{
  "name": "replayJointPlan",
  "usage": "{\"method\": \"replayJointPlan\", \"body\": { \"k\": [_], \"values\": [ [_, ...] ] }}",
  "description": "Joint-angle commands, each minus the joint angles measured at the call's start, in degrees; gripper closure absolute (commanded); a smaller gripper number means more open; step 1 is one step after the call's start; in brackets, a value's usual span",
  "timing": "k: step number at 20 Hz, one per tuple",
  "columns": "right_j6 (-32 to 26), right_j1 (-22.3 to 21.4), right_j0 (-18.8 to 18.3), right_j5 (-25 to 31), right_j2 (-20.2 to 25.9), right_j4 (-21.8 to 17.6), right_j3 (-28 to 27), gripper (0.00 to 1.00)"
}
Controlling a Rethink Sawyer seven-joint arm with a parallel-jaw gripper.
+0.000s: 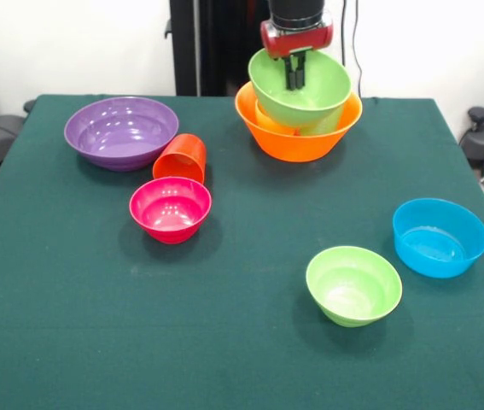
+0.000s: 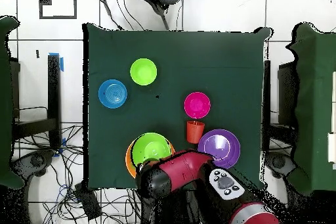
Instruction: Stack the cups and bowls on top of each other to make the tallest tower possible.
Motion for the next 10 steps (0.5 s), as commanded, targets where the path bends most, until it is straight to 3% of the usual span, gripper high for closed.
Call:
{"method": "replayJointPlan", "body": {
  "k": [1, 10],
  "values": [
    [-1.3, 2.2, 1.1, 7.2, -0.1, -1.6, 0.8, 1.00],
    [-2.3, -0.7, 0.4, 9.5, -0.4, -1.7, 2.5, 1.00]
  ]
}}
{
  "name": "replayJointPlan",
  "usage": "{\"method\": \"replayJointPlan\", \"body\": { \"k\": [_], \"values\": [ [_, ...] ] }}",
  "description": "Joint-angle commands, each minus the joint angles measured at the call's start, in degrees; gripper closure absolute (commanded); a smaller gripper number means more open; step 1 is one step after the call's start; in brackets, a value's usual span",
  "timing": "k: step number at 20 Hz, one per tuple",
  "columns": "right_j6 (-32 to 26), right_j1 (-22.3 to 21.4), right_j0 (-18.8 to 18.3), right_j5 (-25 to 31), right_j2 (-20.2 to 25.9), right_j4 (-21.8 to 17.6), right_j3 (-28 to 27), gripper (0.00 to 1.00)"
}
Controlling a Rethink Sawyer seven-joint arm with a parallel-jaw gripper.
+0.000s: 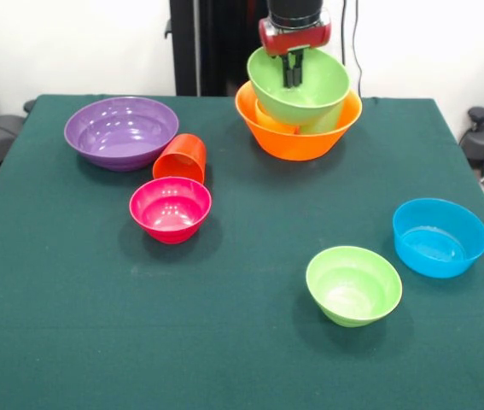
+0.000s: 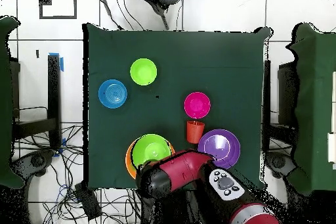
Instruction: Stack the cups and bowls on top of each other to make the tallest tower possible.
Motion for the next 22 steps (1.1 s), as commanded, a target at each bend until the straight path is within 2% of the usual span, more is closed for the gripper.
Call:
{"method": "replayJointPlan", "body": {
  "k": [1, 8, 22],
  "values": [
    [-2.3, -0.6, 0.2, 7.7, -0.2, -1.7, 2.7, 1.00],
    [-0.6, 1.0, 1.9, 6.9, -0.6, -2.1, 1.1, 1.00],
    [-0.5, 2.1, 2.2, 6.0, -1.6, -2.9, 0.8, 1.00]
  ]
}}
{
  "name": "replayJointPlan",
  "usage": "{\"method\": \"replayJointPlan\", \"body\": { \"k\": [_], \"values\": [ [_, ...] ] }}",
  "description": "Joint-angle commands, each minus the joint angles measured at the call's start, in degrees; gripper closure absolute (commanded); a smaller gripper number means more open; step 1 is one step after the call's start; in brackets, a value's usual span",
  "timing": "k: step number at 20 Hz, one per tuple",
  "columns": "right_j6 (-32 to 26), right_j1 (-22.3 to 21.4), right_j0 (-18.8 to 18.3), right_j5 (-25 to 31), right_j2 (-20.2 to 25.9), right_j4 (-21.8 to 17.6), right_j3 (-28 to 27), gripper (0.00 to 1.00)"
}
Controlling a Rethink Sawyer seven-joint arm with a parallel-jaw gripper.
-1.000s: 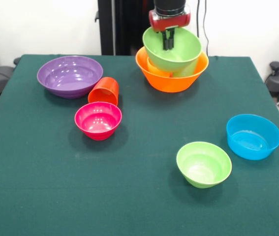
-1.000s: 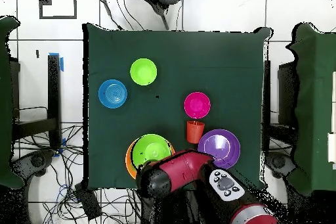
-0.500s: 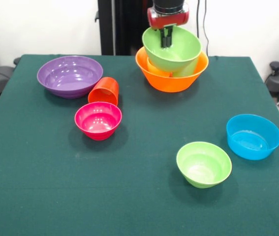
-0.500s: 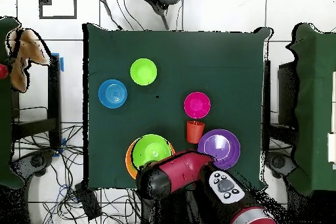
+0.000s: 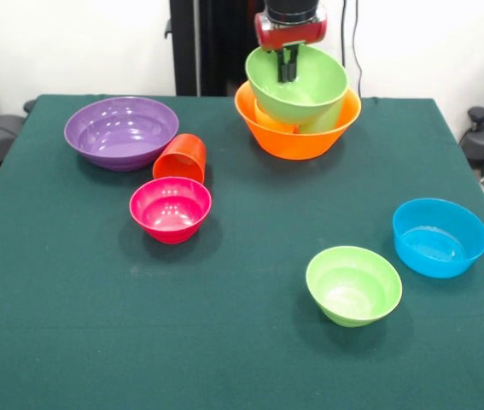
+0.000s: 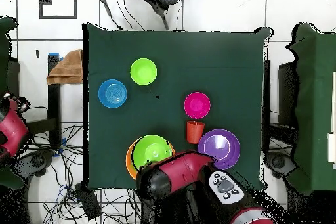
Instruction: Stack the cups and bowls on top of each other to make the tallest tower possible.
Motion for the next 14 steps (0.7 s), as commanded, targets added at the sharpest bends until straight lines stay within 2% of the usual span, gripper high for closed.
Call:
{"method": "replayJointPlan", "body": {
  "k": [1, 14],
  "values": [
    [-0.5, 3.3, 1.5, 4.5, -0.7, -2.9, 0.6, 1.00],
    [-1.2, 2.9, 1.7, 6.1, -1.0, -2.7, 1.3, 1.00]
  ]
}}
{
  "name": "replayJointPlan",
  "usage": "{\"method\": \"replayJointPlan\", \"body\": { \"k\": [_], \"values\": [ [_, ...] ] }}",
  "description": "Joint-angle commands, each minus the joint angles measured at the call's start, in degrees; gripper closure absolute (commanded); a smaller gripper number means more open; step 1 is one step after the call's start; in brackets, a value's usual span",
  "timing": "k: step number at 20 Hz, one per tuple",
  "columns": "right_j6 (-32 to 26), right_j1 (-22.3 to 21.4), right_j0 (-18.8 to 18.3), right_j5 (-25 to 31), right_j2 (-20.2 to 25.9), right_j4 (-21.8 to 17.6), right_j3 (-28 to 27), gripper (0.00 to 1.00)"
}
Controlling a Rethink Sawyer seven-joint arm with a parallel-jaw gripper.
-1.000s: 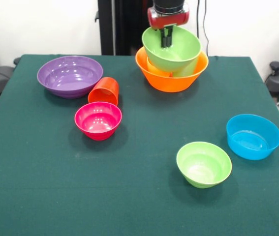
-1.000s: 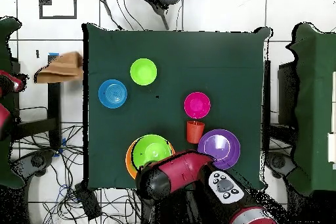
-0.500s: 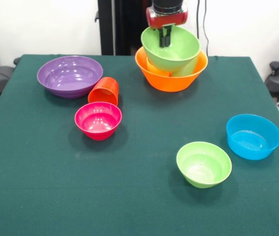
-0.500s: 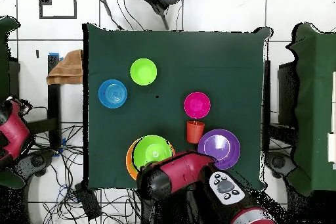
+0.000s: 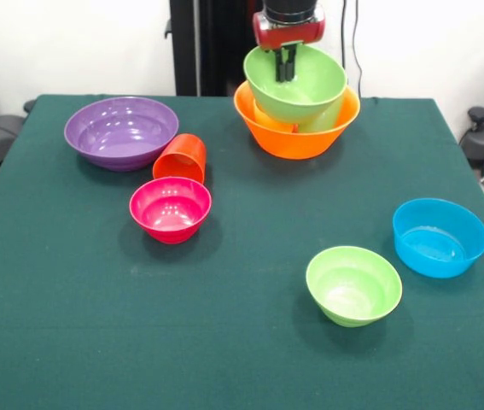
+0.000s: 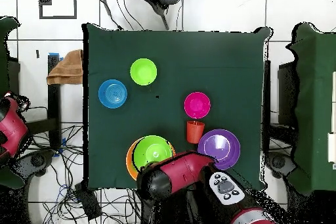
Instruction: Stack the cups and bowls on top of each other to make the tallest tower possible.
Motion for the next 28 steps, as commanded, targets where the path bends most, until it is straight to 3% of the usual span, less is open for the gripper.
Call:
{"method": "replayJointPlan", "body": {
  "k": [1, 23, 28],
  "values": [
    [-1.2, 2.8, 1.5, 6.2, -0.4, -2.5, 1.5, 1.00],
    [-1.5, 2.3, 1.4, 9.7, 2.0, 0.2, 2.7, 1.00],
    [-2.2, -0.1, 0.4, 10.6, 2.9, 1.3, 4.7, 1.00]
  ]
}}
